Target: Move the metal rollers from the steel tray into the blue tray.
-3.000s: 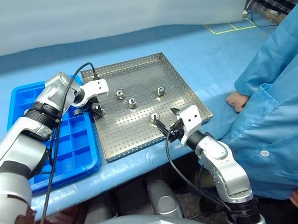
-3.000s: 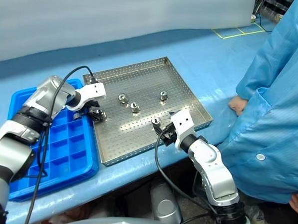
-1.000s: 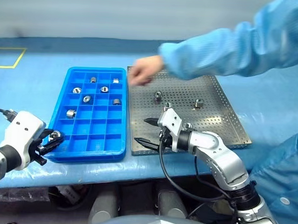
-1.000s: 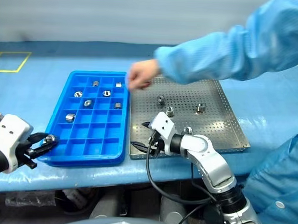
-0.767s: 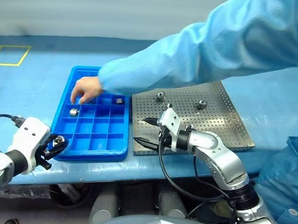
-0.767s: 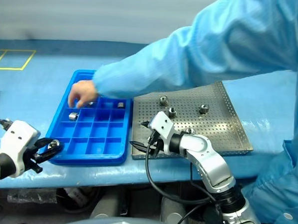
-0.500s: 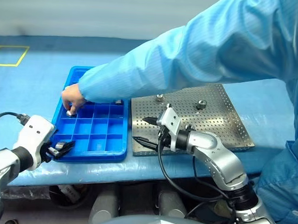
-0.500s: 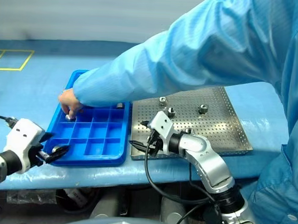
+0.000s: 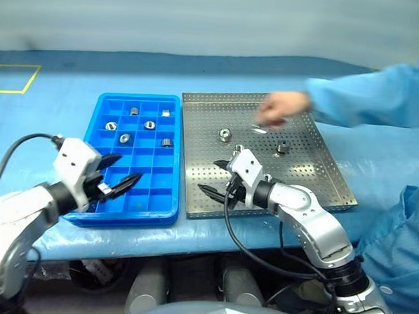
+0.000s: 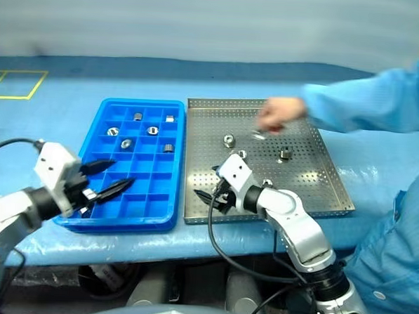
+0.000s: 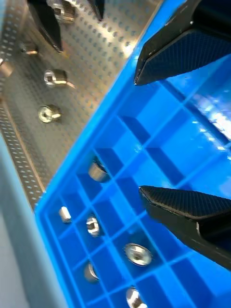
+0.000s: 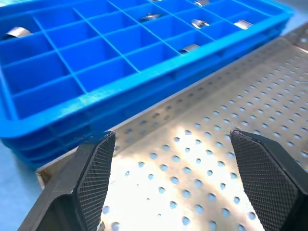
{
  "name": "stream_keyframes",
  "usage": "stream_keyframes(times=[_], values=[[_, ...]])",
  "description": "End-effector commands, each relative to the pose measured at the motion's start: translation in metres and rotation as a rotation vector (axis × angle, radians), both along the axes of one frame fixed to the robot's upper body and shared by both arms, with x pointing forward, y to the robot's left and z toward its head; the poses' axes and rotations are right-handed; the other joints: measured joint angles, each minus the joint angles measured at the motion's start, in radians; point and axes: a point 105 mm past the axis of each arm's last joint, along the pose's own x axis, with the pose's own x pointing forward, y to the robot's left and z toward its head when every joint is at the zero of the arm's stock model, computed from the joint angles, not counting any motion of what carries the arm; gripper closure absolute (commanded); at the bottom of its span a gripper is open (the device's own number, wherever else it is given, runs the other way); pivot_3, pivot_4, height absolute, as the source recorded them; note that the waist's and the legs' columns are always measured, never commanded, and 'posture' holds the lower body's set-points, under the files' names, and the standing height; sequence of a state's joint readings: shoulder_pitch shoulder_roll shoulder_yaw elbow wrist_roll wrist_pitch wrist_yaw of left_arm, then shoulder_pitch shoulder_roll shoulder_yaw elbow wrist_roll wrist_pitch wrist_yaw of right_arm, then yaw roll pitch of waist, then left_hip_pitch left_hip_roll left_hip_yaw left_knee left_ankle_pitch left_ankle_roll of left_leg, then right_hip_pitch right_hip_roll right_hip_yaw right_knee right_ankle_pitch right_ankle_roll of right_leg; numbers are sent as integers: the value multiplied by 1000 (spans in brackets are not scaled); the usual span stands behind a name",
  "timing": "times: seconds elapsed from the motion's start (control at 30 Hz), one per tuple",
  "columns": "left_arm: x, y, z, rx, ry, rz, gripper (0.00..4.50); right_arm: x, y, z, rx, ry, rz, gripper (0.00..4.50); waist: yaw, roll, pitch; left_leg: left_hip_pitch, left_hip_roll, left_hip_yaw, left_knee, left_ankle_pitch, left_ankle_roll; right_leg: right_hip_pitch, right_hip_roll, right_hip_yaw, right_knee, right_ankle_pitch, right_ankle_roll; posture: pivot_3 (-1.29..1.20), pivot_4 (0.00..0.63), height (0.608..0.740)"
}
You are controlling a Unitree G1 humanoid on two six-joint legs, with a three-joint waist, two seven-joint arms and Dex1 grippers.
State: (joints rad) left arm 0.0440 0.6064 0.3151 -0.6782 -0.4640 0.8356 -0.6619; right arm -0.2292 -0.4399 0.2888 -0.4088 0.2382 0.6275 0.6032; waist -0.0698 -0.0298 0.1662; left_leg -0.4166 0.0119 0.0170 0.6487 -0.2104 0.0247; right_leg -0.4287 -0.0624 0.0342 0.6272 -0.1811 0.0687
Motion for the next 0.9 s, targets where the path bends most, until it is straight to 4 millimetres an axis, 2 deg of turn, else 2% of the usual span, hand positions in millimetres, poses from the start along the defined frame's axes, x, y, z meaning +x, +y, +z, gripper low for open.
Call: stream_keyframes(times=[0.03, 0.13, 0.23, 0.33, 0.43, 0.57, 0.9], values=[[22, -20, 2, -25, -48, -37, 901, -1, -5, 14, 6, -58, -19, 483, -7, 0, 0, 0, 0, 0, 0, 1, 1, 0, 0, 0, 0, 0, 0, -191, 150, 740], [50, -43, -1, -66, -46, -56, 901, 1, -9, 15, 4, -68, -52, 483, -12, -1, 0, -2, -1, 3, 1, 2, 3, 2, 1, 1, 1, 0, 0, -223, 150, 740], [76, -67, -18, -6, -13, -66, 901, 2, -13, 13, -9, -72, -83, 483, -24, -1, -1, -3, -3, 3, 1, 1, 3, 3, 2, 1, 1, 0, 0, -258, 150, 740], [94, -93, -33, 35, 15, -129, 901, -1, -14, 12, -6, -74, -100, 483, -48, -1, -1, -3, -5, 4, 1, 1, 4, 2, 3, 1, 0, 0, 0, -304, 150, 740], [108, -108, -41, 75, 30, -165, 901, -4, -14, 11, -1, -75, -114, 483, -77, -1, -1, -5, -5, 3, 1, 0, 5, 1, 3, 2, 0, 0, 0, -344, 150, 740], [122, -118, -46, 89, 35, -164, 901, -12, -12, 8, 9, -66, -130, 483, -130, 0, -2, -6, -5, 3, 1, 0, 6, 0, 3, 4, 0, 1, 1, -405, 150, 740], [139, -120, -70, 141, 90, -107, 901, -15, -13, 4, 10, -71, -183, 483, -284, 0, -2, -5, -4, 2, 2, 0, 7, 1, 3, 12, 0, 4, 11, -456, 150, 740]])
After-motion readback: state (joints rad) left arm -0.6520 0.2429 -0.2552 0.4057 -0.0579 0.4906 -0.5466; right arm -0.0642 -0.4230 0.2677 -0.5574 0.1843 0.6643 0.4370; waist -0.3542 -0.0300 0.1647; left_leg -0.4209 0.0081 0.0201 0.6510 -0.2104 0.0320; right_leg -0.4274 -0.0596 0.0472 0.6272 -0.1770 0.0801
